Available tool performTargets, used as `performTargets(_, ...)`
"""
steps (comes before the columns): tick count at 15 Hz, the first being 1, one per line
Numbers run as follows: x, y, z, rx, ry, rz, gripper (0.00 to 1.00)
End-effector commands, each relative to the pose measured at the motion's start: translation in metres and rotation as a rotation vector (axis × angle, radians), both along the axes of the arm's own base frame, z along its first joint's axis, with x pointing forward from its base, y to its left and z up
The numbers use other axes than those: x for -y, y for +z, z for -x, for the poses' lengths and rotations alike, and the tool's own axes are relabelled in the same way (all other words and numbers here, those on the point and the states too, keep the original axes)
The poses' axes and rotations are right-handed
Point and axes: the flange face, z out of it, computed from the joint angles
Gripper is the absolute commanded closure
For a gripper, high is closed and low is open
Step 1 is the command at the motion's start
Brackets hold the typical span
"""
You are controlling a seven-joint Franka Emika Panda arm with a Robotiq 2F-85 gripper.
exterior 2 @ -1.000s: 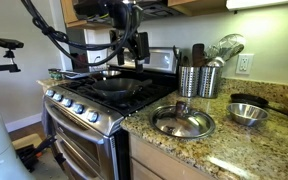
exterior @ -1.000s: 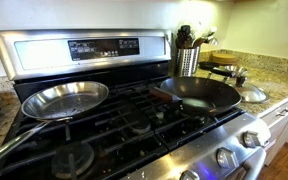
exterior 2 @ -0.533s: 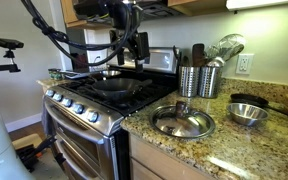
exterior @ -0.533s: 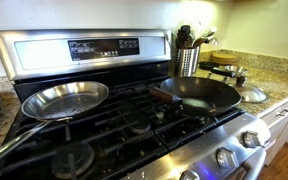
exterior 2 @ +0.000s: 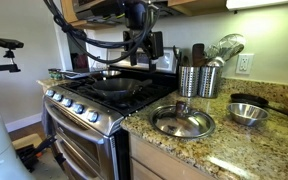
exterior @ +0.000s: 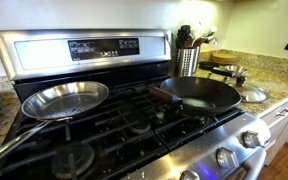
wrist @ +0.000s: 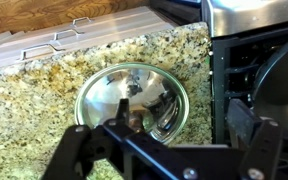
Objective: Get the lid from the countertop and place it on the pot that is on the right front plate of the stove
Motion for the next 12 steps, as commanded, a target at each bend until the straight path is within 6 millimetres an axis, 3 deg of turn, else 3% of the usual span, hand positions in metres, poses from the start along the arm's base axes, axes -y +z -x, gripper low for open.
performTargets(1,0.025,-0.018,-0.032,-0.017,-0.052,0.033,0.0)
performTargets(8,0.059,-0.069,-0.086,-0.048,-0.102,0.071,0.0)
performTargets(12,0.075,-0.078,-0.109,-0.087,-0.127,0.082,0.0)
